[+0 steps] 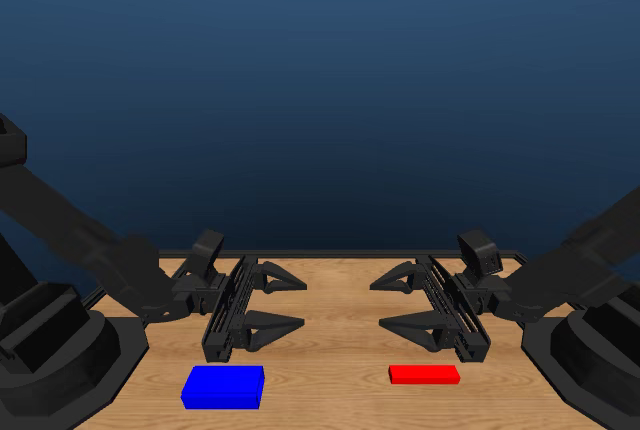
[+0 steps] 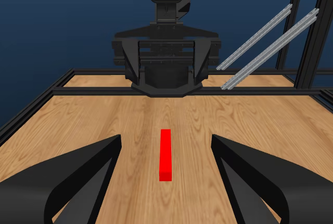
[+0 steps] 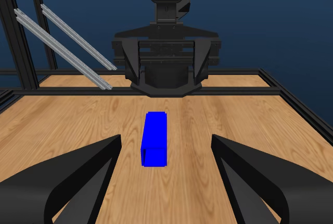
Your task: Insert peg into socket
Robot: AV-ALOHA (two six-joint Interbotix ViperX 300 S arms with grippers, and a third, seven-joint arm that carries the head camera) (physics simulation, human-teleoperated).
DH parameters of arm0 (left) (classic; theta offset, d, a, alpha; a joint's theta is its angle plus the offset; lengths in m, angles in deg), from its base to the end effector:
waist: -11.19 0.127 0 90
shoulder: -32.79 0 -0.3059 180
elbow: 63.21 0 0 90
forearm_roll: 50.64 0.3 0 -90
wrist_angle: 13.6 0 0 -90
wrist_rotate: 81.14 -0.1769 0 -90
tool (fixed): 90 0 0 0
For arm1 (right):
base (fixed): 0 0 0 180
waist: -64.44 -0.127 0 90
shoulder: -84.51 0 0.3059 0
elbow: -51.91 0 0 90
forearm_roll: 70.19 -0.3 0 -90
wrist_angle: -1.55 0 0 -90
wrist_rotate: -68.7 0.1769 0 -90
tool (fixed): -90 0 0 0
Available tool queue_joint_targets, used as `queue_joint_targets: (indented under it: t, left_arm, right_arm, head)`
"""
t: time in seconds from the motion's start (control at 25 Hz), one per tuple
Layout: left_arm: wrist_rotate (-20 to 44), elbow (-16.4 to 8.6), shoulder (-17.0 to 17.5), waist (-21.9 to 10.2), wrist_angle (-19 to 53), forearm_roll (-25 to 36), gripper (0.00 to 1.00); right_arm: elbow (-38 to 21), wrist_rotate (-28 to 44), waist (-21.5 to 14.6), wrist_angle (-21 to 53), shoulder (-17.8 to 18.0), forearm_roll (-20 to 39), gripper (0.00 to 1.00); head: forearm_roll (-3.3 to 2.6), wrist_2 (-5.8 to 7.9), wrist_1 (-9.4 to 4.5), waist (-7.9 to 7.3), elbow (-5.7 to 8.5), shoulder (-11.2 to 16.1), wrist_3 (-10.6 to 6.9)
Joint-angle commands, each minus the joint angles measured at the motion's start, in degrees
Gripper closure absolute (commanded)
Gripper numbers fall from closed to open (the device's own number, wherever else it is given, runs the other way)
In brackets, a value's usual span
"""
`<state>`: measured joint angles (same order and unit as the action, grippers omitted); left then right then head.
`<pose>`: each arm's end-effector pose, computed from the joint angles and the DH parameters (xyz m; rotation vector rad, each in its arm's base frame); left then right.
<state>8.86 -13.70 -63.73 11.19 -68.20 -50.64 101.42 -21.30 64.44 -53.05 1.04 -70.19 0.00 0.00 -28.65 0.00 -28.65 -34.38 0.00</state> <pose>0.3792 0.0000 0.1777 0.0000 0.0250 0.0000 0.3792 0.0000 0.1776 0.0000 0.0251 0.0000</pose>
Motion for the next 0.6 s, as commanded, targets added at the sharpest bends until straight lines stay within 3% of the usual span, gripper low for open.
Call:
queue_joint_targets:
  t: [0.04, 0.16, 0.28, 0.36, 0.52, 0.56, 0.6]
  left_arm:
    - [3.35, -0.28, -5.00, -1.16, -13.98, -2.21, 0.00]
    - [7.05, 0.07, -10.40, 0.42, -21.92, -1.79, 0.00]
    - [7.35, 1.42, -11.20, 0.05, -26.31, -2.25, 0.00]
    - [6.56, 3.05, -9.63, -1.14, -25.00, -4.11, 0.00]
    - [2.51, 7.21, -2.25, -5.42, -11.38, -15.70, 0.00]
    - [2.66, 6.95, -0.66, -7.13, -8.87, -17.60, 0.00]
    - [-0.29, 8.60, 1.04, -6.40, -3.01, -19.30, 0.00]
  right_arm:
    - [1.68, 0.84, 1.44, 6.44, -1.18, -4.41, 0.00]
    - [0.72, 1.09, 0.66, 7.44, -0.67, -5.20, 0.00]
    - [-0.16, 1.01, 0.05, 8.16, -0.69, -5.34, 0.00]
    - [-1.10, 0.42, -0.34, 9.30, -0.53, -5.72, 0.00]
    - [-3.41, -0.84, -1.36, 12.01, 0.31, -5.93, 0.00]
    - [-4.15, -0.83, -1.36, 12.81, 0.83, -5.79, 0.00]
    - [-4.67, -0.66, -0.80, 13.81, 2.23, -5.80, 0.00]
  head:
    - [-0.29, 1.56, 2.28, -0.03, -0.51, 0.43, -0.14]
    - [-0.26, 1.48, 2.64, -0.16, -0.31, 1.15, -0.26]
    - [-0.23, 1.40, 2.65, -0.22, -0.11, 2.04, -0.05]
    - [-0.12, 1.09, 2.50, -0.42, -0.01, 2.83, 0.58]
    - [0.17, 0.32, 0.65, -0.90, 0.21, 5.09, 2.42]
    - [0.34, -0.25, 0.04, -1.10, 0.32, 5.78, 2.97]
    - [0.62, -1.42, -0.25, -1.37, 0.40, 6.47, 3.15]
